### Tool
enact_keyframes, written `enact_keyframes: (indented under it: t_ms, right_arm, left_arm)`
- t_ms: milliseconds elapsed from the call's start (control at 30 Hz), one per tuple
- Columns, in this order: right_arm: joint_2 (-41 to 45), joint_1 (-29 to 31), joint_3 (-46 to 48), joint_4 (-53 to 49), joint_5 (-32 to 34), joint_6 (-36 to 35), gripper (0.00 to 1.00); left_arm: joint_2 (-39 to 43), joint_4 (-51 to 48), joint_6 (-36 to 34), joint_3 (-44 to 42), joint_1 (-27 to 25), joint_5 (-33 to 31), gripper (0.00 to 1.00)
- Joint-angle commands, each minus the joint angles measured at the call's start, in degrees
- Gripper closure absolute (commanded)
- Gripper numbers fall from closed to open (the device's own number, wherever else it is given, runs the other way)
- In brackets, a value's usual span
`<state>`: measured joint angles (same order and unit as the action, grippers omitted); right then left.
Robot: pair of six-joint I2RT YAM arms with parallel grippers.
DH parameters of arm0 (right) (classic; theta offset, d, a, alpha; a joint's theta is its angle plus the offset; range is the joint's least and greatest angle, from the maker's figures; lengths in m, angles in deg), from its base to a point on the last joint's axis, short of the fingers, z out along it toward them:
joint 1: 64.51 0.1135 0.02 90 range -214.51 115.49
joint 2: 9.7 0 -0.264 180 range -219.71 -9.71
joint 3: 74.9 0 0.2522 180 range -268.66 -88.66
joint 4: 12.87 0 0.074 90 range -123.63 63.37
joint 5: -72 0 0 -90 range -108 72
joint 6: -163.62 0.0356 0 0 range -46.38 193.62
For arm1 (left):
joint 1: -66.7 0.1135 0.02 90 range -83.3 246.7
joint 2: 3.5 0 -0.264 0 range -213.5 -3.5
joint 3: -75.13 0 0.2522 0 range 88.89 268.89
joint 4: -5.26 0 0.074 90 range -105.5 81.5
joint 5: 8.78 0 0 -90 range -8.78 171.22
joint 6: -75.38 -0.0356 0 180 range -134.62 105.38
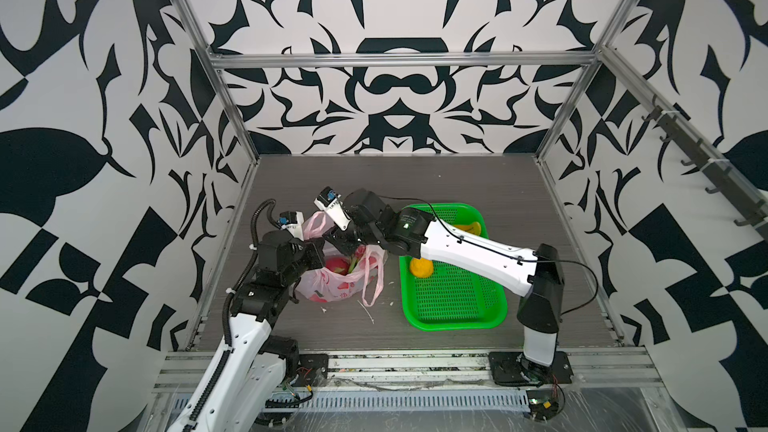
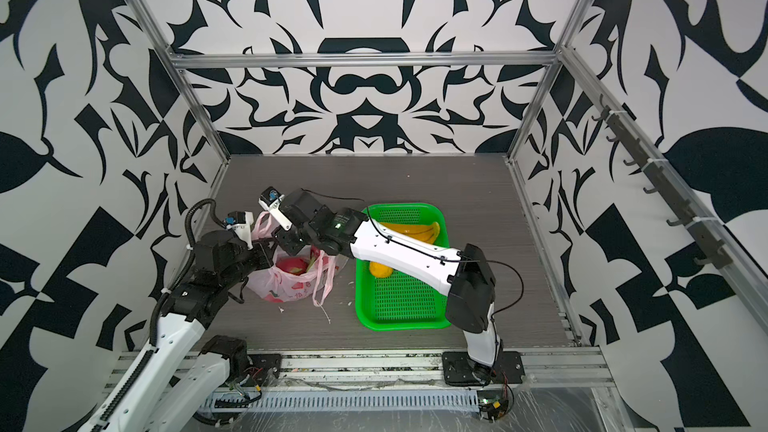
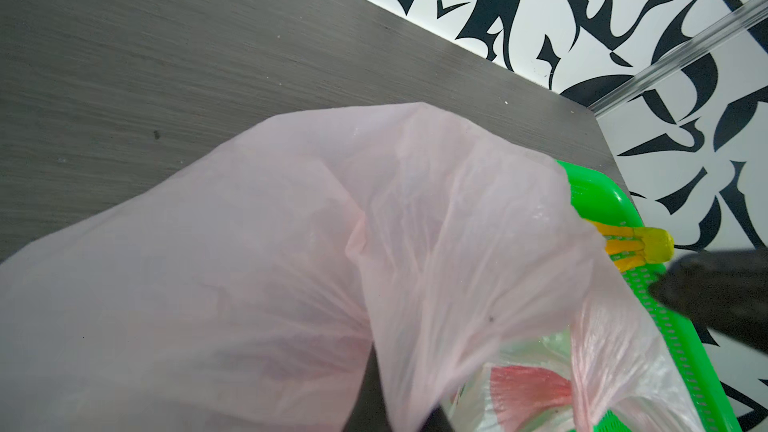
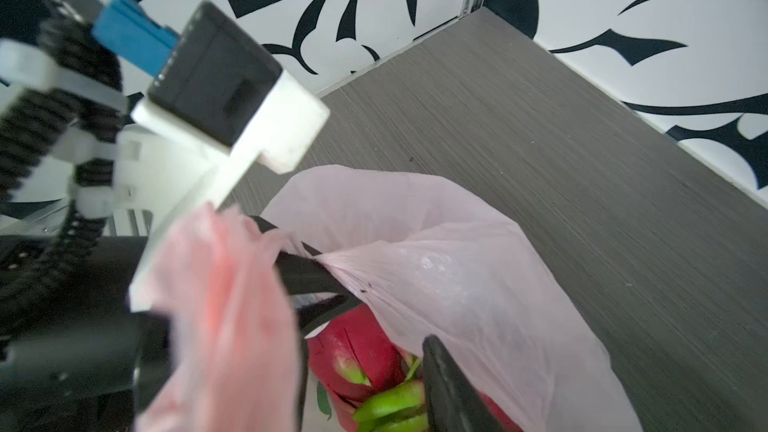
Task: Untie the knot of the plastic bag and take out the fruit
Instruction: 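Raise the right gripper and move it back toward the pink bag, then push the right gripper into the bag while the left holds the bag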
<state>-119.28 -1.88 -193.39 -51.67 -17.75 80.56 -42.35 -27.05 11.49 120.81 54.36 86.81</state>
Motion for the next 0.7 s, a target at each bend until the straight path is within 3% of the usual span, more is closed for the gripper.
enact_keyframes:
  t_ms: [0,667]
  right_arm:
    - [-0.4,0.3,-0.3,-0.6,-1.8,-0.2,0.56]
    - [-1.5,4.0,10.5,-4.0,2.9,6.0,0.58]
  left_arm:
    - [2.1,-2.9,1.8,-1.8,0.1,-2.0,1.0]
    - [10.1,-4.7,7.7,-8.9,0.2,0.5,1.0]
